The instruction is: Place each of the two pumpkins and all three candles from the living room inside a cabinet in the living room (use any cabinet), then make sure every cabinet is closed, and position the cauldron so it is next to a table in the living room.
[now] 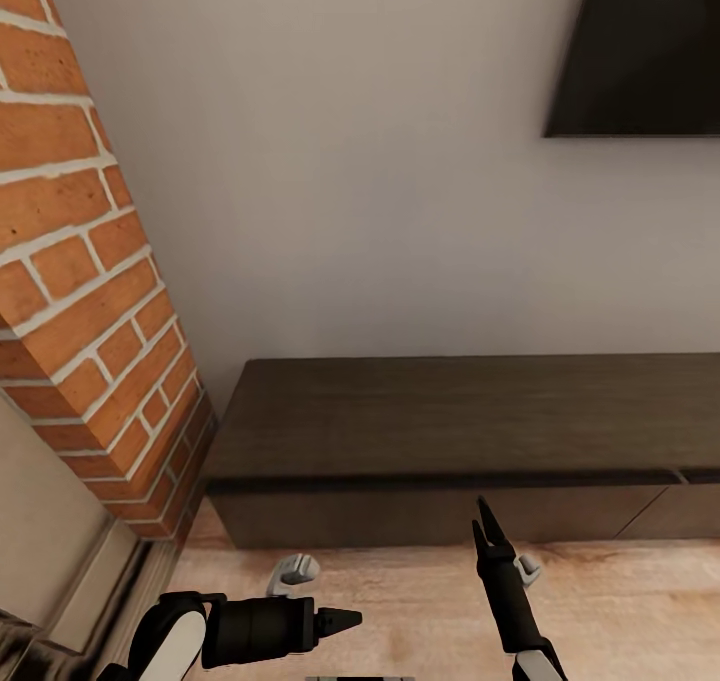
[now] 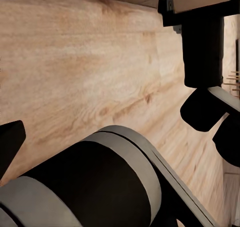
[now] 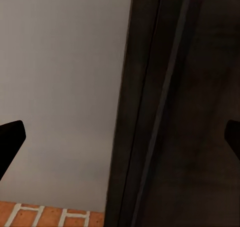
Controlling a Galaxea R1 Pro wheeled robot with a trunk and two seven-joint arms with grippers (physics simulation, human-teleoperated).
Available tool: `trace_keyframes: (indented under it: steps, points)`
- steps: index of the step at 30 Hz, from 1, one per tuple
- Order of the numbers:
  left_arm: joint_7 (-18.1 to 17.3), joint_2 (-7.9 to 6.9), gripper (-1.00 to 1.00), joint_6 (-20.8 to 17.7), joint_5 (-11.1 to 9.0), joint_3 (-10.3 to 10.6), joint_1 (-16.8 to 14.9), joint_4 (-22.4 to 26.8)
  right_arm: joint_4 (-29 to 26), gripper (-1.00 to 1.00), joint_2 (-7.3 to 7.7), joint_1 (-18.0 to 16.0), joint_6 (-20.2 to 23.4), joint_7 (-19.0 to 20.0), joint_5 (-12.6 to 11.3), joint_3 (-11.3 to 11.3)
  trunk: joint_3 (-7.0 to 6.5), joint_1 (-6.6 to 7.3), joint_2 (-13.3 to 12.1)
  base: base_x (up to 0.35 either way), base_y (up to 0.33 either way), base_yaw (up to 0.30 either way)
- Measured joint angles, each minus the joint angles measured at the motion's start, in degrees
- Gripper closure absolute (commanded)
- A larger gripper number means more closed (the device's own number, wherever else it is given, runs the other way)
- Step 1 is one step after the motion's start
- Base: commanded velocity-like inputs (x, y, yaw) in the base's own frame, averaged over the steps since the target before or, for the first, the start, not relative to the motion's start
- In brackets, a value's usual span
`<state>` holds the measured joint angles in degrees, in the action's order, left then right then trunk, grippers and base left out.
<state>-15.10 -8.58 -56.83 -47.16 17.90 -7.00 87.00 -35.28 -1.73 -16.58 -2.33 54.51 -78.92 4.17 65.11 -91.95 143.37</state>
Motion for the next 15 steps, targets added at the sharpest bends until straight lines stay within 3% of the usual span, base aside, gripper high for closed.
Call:
trace_keyframes:
  steps: [9,15]
  points:
    - [0.0,0.05,-1.00,0.0,0.0,0.0,0.0,0.0,0.0,-1.00,0.00,0.0,0.0,0.0,0.0,0.0,0.00,0.00,0.0,0.119,0.000,0.000]
    - [0.0,0.02,-1.00,0.0,0.0,-0.1,0.0,0.0,0.0,-1.00,0.00,0.0,0.0,-0.1,-0.3,0.0,0.00,-0.01,0.0,0.026,0.000,0.000]
